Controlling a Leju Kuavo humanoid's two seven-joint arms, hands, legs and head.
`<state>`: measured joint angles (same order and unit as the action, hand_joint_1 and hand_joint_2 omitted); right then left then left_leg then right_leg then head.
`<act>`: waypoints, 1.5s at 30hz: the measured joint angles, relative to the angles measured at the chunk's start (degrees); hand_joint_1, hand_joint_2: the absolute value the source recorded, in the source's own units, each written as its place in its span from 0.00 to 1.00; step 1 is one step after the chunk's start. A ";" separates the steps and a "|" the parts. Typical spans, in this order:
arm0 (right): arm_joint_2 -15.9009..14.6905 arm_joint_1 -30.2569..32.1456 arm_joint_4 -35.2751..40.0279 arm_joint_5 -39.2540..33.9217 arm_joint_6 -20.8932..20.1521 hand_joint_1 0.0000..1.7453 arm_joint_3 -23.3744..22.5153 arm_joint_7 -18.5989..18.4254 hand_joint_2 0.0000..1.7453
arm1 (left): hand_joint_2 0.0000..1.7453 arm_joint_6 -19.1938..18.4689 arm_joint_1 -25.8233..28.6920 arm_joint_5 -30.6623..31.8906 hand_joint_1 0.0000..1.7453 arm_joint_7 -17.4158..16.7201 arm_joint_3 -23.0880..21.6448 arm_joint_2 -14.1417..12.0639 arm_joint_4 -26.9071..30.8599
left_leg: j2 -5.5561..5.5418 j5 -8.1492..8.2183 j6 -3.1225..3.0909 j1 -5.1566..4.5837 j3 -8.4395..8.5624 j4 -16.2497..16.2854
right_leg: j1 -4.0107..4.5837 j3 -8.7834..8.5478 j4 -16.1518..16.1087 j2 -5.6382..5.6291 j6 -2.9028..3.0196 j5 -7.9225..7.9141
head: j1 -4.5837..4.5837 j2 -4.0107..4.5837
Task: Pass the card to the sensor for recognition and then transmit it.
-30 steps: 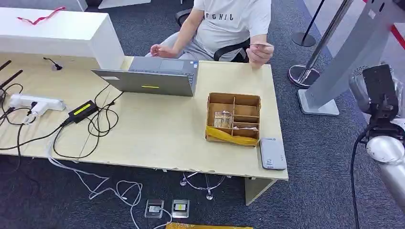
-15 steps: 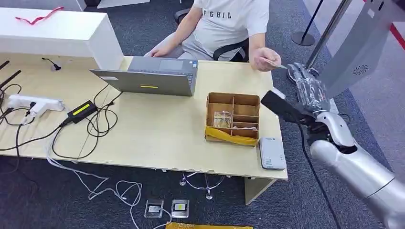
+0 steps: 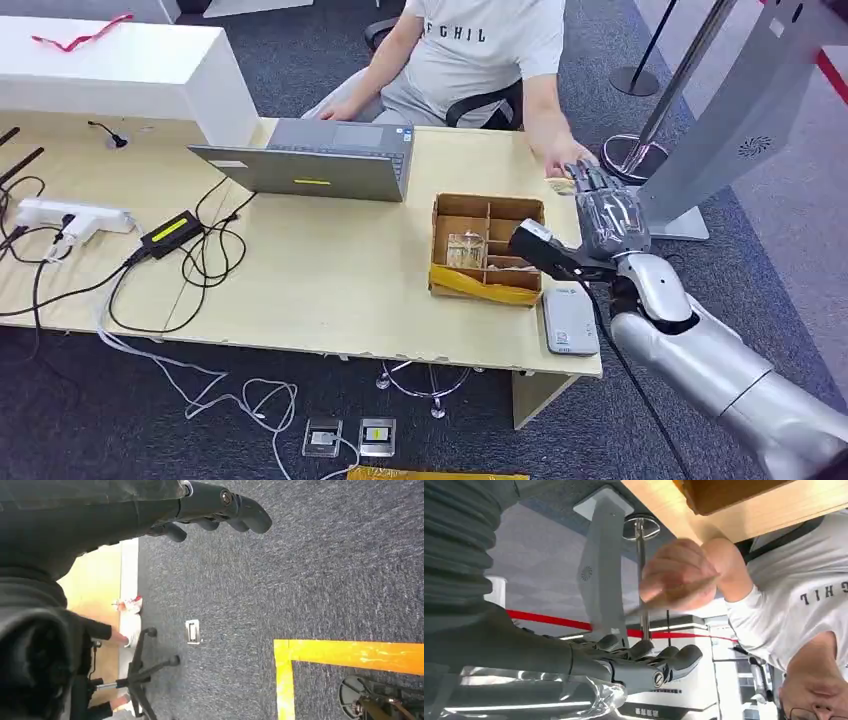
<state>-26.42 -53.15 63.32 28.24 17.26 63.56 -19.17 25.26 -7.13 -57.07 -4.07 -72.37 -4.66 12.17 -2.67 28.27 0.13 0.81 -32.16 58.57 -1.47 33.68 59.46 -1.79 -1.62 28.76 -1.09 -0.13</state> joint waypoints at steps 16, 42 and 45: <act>1.92 0.42 -4.72 5.14 4.05 0.00 -0.94 0.33 1.00 | 0.00 0.53 0.04 0.02 0.00 -0.07 -0.37 -0.02 0.02 | 0.06 0.00 0.01 0.00 0.00 0.00 | 0.00 0.00 0.00 -0.03 0.00 0.00 | 0.00 0.02; 1.88 3.64 -6.52 5.23 4.02 1.00 -2.73 -1.25 1.00 | 0.00 0.42 0.09 0.70 0.00 -0.07 -1.44 -0.15 0.04 | 0.20 0.01 0.01 0.00 0.03 0.01 | 0.00 0.05 0.00 -0.18 0.01 -0.01 | -0.02 0.02; 1.79 3.87 -6.52 5.23 4.00 1.00 -2.95 -1.25 1.00 | 0.00 0.44 0.09 0.70 0.00 -0.07 -1.44 -0.15 0.04 | 0.22 0.01 0.01 0.00 0.04 0.01 | 0.00 0.05 0.00 -0.19 0.01 -0.01 | 0.00 0.02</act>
<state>-24.63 -49.27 56.81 33.46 21.27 60.61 -20.41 25.70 -7.04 -56.37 -4.13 -73.81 -4.81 12.22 -2.46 28.28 0.14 0.81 -32.13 58.57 -1.47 33.73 59.46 -1.99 -1.61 28.74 -1.09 -0.11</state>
